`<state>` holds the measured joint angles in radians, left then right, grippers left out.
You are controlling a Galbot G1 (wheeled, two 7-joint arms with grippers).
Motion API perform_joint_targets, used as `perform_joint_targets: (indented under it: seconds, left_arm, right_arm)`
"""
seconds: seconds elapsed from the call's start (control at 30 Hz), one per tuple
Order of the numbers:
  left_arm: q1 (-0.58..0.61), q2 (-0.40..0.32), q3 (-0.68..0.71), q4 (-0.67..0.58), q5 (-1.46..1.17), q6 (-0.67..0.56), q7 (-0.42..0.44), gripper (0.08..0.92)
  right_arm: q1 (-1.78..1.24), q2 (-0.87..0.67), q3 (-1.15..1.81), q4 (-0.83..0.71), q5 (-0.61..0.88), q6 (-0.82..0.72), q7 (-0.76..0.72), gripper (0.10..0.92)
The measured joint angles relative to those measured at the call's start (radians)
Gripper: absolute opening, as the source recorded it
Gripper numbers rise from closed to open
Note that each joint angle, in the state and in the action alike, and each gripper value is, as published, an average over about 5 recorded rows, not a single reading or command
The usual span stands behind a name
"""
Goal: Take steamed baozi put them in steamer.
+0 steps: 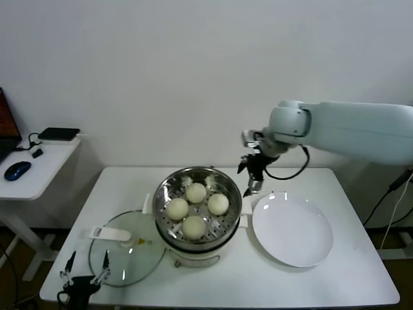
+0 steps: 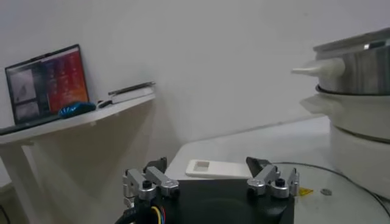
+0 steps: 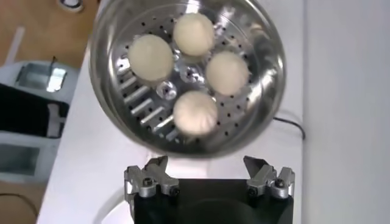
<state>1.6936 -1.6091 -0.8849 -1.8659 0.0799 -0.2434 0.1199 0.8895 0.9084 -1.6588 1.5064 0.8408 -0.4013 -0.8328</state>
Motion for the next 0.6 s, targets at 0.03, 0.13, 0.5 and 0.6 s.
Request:
perform_joint_targets:
  seconds: [0.03, 0.13, 0.5, 0.6]
  left_arm:
    - [-0.001, 0.0, 0.0, 0.001, 0.0, 0.0, -0.001, 0.823]
    - [-0.004, 0.0, 0.003, 0.004, 0.003, 0.0, -0.003, 0.823]
    - [-0.006, 0.0, 0.015, 0.01, 0.023, -0.008, -0.006, 0.823]
    - [-0.007, 0.0, 0.018, 0.014, 0.029, -0.014, -0.009, 0.823]
  right_arm:
    - [-0.011, -0.029, 0.009, 0.008, -0.002, 0.008, 0.018, 0.823]
    - [-0.068, -0.123, 0.063, 0.035, -0.005, 0.028, 0.088, 0.823]
    - [-0.499, -0.458, 0.445, 0.153, 0.013, 0.166, 0.396, 0.823]
    - [-0.639, -0.533, 0.552, 0.184, 0.03, 0.242, 0.472, 0.823]
